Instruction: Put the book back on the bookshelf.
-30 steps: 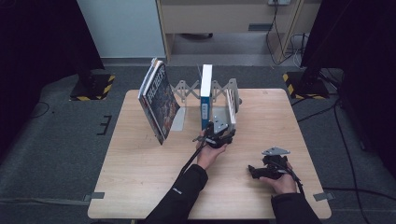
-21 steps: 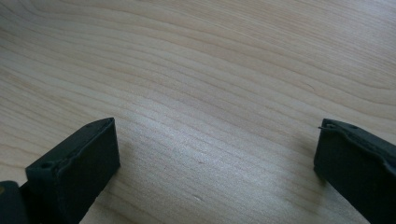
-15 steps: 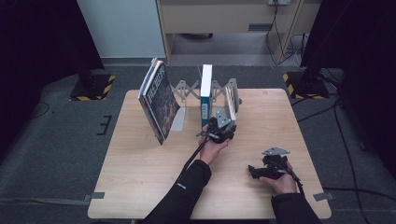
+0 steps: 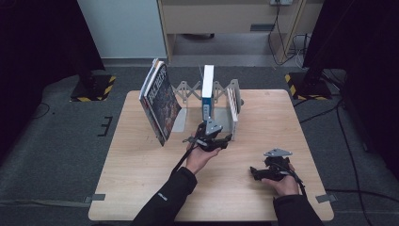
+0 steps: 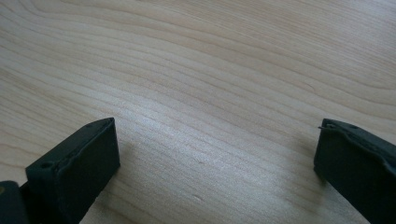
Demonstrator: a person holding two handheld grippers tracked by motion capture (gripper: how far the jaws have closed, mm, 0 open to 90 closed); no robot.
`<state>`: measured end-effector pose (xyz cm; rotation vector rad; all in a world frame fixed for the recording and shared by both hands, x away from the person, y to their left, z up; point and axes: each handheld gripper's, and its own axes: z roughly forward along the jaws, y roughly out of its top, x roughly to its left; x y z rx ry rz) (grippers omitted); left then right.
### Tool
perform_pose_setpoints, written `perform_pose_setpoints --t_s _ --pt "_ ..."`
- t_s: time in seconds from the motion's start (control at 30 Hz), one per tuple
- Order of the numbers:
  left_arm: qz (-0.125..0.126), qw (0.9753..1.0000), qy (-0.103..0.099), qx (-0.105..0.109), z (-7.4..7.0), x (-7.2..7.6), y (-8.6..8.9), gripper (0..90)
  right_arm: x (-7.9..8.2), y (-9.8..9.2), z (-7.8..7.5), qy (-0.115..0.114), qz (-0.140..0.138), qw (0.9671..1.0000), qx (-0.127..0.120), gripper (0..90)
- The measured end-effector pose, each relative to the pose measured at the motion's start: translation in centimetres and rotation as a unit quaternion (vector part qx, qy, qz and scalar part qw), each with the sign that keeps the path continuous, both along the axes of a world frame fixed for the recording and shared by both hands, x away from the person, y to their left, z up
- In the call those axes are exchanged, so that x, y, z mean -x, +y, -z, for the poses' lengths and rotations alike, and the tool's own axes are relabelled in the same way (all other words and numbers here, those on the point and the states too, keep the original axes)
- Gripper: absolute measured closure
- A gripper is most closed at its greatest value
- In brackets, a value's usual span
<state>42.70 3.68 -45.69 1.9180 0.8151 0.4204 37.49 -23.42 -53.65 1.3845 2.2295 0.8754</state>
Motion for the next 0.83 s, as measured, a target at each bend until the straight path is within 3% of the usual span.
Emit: perform_pose_setpoints --t_s 0.07,0.13,0.3,0.43,0.63,0.83 --pt "0.007 0.9999 0.008 0.007 -0.1 0.7 0.8 44.8 0.0 0.0 0.0 0.0 0.0 1.0 0.0 0.5" --pt "0.013 0.9998 0.015 0.002 -0.2 1.4 1.6 43.2 0.0 0.0 0.0 -0.001 -0.001 1.0 0.0 0.5" --pt "0.02 0.9992 0.017 -0.031 0.3 3.0 3.4 38.2 0.0 0.0 0.0 -0.002 -0.001 1.0 0.001 0.5" --pt "0.027 0.9981 0.044 -0.035 1.3 4.1 4.9 34.9 0.0 0.0 0.0 -0.001 -0.002 1.0 0.001 0.5" --pt "0.034 0.9959 0.065 -0.053 2.5 5.3 7.3 28.4 0.1 0.0 0.0 -0.003 -0.002 1.0 0.001 0.6" --pt "0.015 0.9953 0.072 -0.063 3.4 5.9 10.3 25.7 0.1 0.0 0.0 -0.002 -0.003 1.0 0.002 0.7"
